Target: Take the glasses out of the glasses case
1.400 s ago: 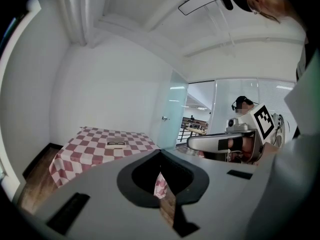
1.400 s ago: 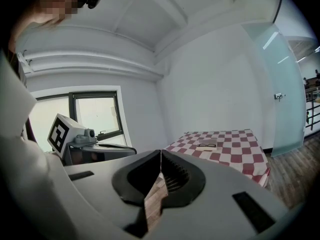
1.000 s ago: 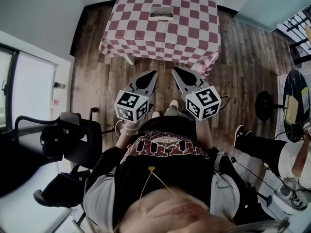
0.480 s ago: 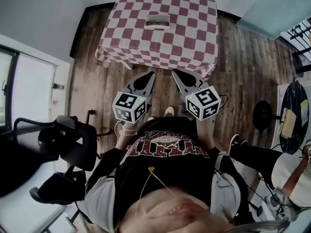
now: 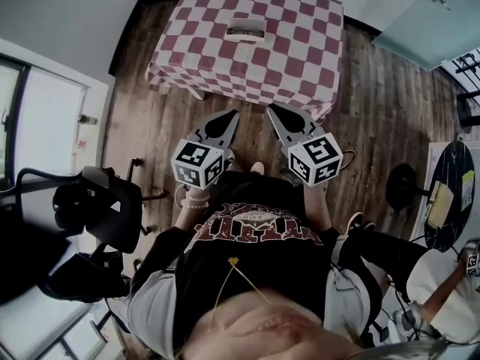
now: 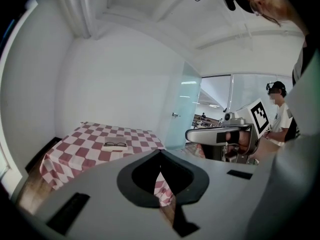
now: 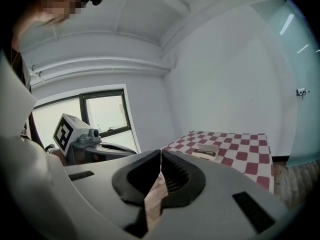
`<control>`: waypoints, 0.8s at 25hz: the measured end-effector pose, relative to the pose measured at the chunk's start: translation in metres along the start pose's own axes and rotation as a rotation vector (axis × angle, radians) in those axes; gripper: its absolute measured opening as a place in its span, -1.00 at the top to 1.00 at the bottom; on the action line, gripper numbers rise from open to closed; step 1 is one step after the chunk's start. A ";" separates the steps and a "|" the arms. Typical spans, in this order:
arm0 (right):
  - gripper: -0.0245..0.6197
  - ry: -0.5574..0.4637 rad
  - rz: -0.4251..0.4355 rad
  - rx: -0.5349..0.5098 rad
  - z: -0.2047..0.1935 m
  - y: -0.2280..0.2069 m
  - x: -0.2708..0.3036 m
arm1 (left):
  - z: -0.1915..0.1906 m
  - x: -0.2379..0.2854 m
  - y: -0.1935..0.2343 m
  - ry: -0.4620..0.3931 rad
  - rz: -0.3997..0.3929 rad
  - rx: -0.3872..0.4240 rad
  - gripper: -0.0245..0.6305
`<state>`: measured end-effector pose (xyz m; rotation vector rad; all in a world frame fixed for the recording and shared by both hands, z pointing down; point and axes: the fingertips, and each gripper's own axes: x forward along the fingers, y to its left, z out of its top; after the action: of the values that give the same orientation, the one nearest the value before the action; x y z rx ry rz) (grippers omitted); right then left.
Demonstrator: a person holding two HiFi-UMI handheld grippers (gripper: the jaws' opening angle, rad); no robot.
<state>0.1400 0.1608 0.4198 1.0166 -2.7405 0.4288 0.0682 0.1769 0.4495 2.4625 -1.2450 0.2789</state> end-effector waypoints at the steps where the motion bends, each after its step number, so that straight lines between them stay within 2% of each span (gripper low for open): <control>1: 0.86 0.005 0.000 0.002 -0.001 -0.001 0.001 | 0.000 0.001 0.003 0.003 0.004 -0.004 0.93; 11: 0.86 0.007 -0.041 0.023 0.007 -0.024 0.030 | 0.012 0.033 0.031 0.009 -0.038 -0.005 0.93; 20: 0.86 -0.013 -0.099 0.026 0.033 -0.053 0.081 | 0.041 0.070 0.081 0.028 -0.102 0.032 0.93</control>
<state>0.1119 0.0628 0.4215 1.1596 -2.6879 0.4439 0.0446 0.0645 0.4542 2.5307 -1.1075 0.3065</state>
